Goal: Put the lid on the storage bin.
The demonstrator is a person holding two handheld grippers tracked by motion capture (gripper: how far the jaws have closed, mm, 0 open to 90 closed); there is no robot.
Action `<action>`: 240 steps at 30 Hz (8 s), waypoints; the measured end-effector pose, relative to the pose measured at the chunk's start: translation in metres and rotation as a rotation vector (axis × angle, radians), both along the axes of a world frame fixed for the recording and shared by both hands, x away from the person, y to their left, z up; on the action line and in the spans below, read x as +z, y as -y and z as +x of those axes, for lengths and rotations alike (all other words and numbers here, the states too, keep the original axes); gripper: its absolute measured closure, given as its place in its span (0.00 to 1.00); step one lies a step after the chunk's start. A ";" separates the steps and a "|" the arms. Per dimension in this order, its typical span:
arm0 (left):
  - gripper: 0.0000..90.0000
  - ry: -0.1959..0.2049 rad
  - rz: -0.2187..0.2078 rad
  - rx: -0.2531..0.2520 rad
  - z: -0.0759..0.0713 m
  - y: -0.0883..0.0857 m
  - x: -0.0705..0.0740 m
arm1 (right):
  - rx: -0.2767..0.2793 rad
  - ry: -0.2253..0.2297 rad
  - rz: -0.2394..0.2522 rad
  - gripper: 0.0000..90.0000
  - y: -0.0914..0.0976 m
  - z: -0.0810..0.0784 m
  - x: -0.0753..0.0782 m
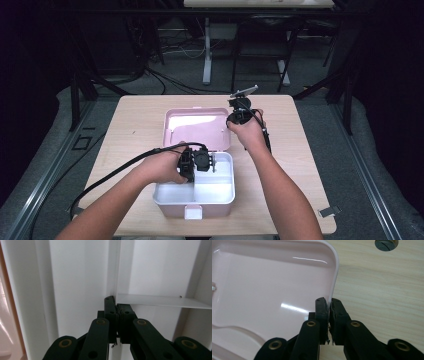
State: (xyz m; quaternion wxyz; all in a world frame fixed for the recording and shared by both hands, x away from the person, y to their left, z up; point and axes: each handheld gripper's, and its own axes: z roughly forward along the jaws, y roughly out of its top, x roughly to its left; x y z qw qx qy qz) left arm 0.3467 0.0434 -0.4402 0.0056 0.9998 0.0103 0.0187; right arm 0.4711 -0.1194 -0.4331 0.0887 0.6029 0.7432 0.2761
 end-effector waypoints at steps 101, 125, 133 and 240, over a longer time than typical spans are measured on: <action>0.87 0.376 -0.753 0.894 0.075 -0.148 0.047 | 0.045 0.241 0.064 0.98 0.008 -0.058 0.039; 0.82 0.409 -0.819 0.896 0.088 -0.141 0.051 | 0.049 0.266 0.075 0.98 0.014 -0.066 0.041; 0.88 0.429 -0.828 0.897 0.088 -0.140 0.053 | 0.055 0.284 0.085 0.97 0.015 -0.069 0.041; 0.76 0.404 -0.953 0.722 -0.009 -0.166 0.082 | 0.236 0.398 0.122 0.77 0.020 -0.134 0.071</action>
